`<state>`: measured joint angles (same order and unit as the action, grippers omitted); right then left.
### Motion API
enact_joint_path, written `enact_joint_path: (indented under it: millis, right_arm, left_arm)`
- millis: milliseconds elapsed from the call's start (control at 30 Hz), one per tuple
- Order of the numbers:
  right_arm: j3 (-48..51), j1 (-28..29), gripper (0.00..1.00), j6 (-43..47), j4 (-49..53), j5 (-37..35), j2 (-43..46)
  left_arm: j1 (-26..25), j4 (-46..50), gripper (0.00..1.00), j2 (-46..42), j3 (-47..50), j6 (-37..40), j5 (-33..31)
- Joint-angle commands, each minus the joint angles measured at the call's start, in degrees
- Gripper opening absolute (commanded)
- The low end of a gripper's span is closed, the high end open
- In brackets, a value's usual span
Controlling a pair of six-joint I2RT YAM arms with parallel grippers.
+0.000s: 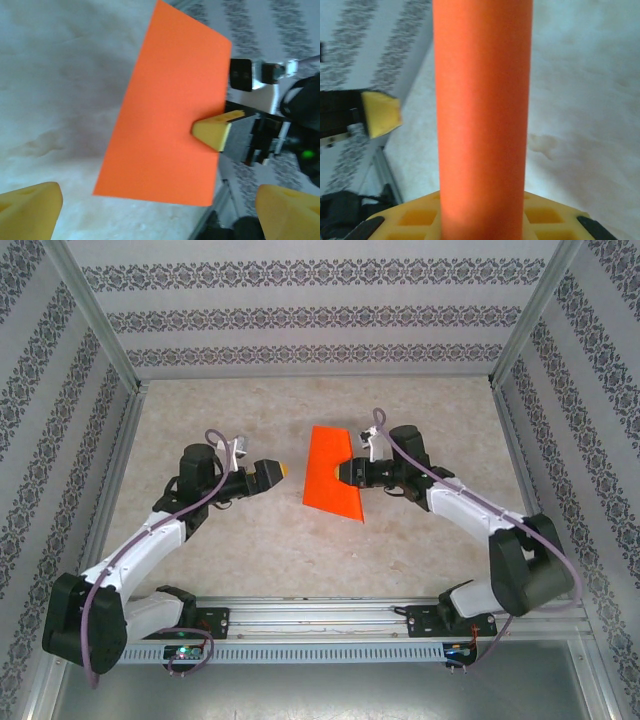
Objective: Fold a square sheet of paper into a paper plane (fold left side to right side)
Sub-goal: Pick up the square sheet of paper from the center of the table.
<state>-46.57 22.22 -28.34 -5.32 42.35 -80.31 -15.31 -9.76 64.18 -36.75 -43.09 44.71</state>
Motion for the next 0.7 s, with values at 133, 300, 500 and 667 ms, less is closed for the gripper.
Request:
enact_joint_path:
  millis: [133,300,500,667]
  right_arm:
    - [2.14,-0.32,0.27,-4.27,-12.34,15.07,7.75]
    - [1.53,0.32,0.27,-4.61,-11.88,18.3,9.81]
    - [-0.2,3.27,0.27,-4.8,-11.73,20.19,8.81]
    - [-1.93,4.74,0.27,-3.8,-10.46,18.84,7.31]
  left_arm:
    - [0.31,-13.75,1.0,-0.02,-0.46,-1.13,12.65]
    - [0.03,-12.75,0.98,2.27,-3.07,-0.48,15.83]
    - [-1.51,-12.55,0.97,5.06,-5.18,0.2,17.47]
    - [-2.74,-13.43,0.84,6.82,-6.63,-0.22,18.99]
